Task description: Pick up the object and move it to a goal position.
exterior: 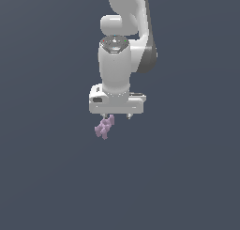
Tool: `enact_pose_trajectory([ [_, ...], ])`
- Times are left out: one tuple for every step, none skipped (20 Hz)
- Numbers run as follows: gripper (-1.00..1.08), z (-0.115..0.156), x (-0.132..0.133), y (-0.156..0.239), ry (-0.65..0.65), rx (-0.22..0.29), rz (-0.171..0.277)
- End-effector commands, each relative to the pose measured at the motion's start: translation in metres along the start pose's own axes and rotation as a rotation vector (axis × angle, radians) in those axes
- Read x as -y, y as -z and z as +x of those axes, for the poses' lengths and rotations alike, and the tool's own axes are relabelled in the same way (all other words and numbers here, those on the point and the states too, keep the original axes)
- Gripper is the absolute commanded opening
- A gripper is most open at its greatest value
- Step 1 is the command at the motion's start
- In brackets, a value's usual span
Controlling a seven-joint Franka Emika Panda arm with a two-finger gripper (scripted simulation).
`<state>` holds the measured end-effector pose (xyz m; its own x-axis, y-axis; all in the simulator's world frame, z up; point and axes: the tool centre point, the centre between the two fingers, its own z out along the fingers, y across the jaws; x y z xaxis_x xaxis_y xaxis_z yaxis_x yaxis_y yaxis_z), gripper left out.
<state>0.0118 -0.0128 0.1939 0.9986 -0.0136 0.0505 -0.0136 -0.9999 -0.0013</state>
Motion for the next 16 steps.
enact_pose_trajectory([
  [1.00,-0.003,-0.006,-0.006,-0.030,0.005,0.000],
  [1.00,-0.005,-0.009,-0.010,-0.048,0.007,0.000],
  [1.00,-0.008,-0.013,-0.013,-0.067,0.010,0.000],
  [1.00,-0.010,-0.017,-0.018,-0.089,0.013,0.000],
  [1.00,-0.013,-0.021,-0.022,-0.113,0.017,-0.001],
  [1.00,-0.016,-0.026,-0.027,-0.140,0.020,-0.001],
  [1.00,-0.020,-0.031,-0.033,-0.168,0.024,-0.002],
  [1.00,-0.023,-0.037,-0.038,-0.198,0.028,-0.002],
  [1.00,-0.027,-0.041,-0.043,-0.225,0.032,-0.003],
  [1.00,-0.030,-0.046,-0.047,-0.250,0.035,-0.004],
  [1.00,-0.033,-0.050,-0.051,-0.272,0.038,-0.005],
  [1.00,-0.036,-0.053,-0.055,-0.292,0.040,-0.006],
  [1.00,-0.039,-0.057,-0.058,-0.310,0.042,-0.007],
  [1.00,-0.041,-0.059,-0.061,-0.325,0.044,-0.008],
  [1.00,-0.043,-0.062,-0.063,-0.338,0.046,-0.009],
  [1.00,-0.044,-0.063,-0.065,-0.349,0.047,-0.009],
])
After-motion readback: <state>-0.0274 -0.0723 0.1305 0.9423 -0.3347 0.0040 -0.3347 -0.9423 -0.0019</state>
